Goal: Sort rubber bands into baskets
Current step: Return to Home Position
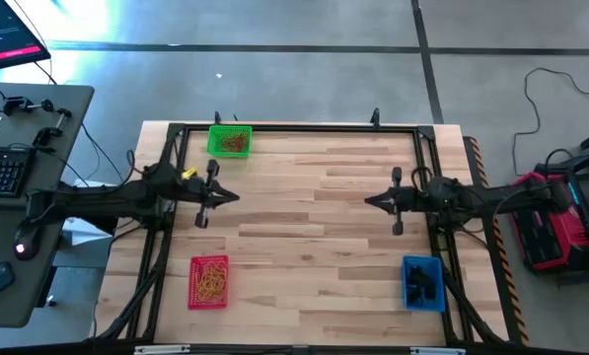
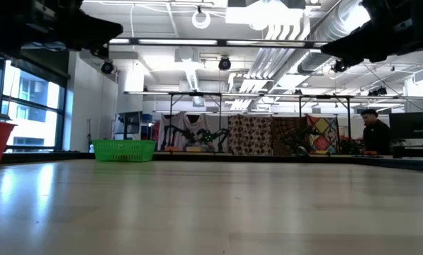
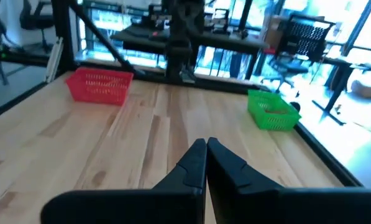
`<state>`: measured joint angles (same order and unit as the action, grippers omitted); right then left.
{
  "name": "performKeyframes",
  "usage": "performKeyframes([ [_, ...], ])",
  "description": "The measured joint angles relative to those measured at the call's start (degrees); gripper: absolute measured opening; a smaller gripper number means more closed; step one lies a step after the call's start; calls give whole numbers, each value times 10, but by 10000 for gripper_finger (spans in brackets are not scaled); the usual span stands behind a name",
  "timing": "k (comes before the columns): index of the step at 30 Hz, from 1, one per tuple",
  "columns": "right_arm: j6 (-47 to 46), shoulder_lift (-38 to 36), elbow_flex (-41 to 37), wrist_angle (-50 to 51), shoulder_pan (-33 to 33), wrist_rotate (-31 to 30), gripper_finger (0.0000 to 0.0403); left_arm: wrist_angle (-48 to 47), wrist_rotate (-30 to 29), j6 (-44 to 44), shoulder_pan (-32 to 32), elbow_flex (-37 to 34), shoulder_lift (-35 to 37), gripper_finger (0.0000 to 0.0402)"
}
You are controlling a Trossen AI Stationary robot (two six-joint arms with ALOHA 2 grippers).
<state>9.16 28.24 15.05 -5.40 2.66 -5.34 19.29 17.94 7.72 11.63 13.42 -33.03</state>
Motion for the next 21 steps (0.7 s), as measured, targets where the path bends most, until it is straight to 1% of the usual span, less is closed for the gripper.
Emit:
performKeyframes([
  [2,-3,-28,-20,-15,-8,4,0,-8,0,0,8,-13,32,2],
  [7,-27,-106,-57,-26,-41,55,0,-38,0,-10,33,-44,123,2],
  [13,-43,-188,-100,-26,-99,97,0,-93,0,-17,58,-73,226,2],
  [15,-55,-208,-108,-26,-121,116,0,-112,0,-21,65,-79,262,2],
  [18,-64,-228,-112,-19,-149,136,0,-171,0,-26,74,-81,319,2],
  [19,-64,-232,-112,-15,-156,138,0,-187,0,-28,76,-81,330,2],
  [21,-63,-236,-112,-13,-168,140,0,-199,0,-32,81,-81,328,2],
])
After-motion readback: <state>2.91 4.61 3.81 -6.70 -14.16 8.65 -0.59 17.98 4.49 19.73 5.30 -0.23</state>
